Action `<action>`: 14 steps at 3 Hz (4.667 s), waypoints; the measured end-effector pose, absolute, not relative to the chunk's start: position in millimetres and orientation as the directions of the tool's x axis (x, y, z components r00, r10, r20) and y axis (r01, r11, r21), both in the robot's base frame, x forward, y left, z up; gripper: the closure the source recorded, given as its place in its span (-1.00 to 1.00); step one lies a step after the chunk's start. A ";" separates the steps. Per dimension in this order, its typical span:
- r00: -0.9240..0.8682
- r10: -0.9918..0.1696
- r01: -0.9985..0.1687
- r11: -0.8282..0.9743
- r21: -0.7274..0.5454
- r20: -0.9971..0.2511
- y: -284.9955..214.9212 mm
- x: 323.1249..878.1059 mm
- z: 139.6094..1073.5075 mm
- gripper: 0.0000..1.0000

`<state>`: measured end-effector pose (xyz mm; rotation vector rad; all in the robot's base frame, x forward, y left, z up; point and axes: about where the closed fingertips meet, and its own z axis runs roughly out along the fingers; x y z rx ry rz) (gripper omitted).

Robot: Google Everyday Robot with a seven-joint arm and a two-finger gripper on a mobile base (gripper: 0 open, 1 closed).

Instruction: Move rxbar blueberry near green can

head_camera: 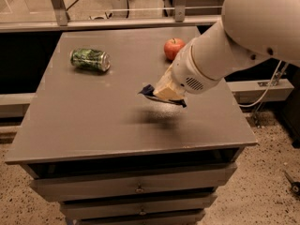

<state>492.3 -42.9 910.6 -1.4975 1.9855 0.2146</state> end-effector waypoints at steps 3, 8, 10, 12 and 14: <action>-0.016 -0.811 -0.904 0.262 -0.339 -0.585 9.2 541.7 892.7 1.00; 0.135 -0.787 -0.893 0.167 -0.417 -0.602 81.8 646.0 860.2 0.27; 0.138 -0.780 -0.894 0.166 -0.415 -0.610 84.7 645.6 860.5 -0.82; 0.154 -0.735 -0.879 0.203 -0.432 -0.660 69.4 627.2 891.3 -1.00; 0.143 -0.604 -0.851 0.331 -0.409 -0.784 5.8 555.7 934.2 -1.00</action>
Offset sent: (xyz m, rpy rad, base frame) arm 0.0499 0.0488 -0.0235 0.0279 -0.1253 0.0535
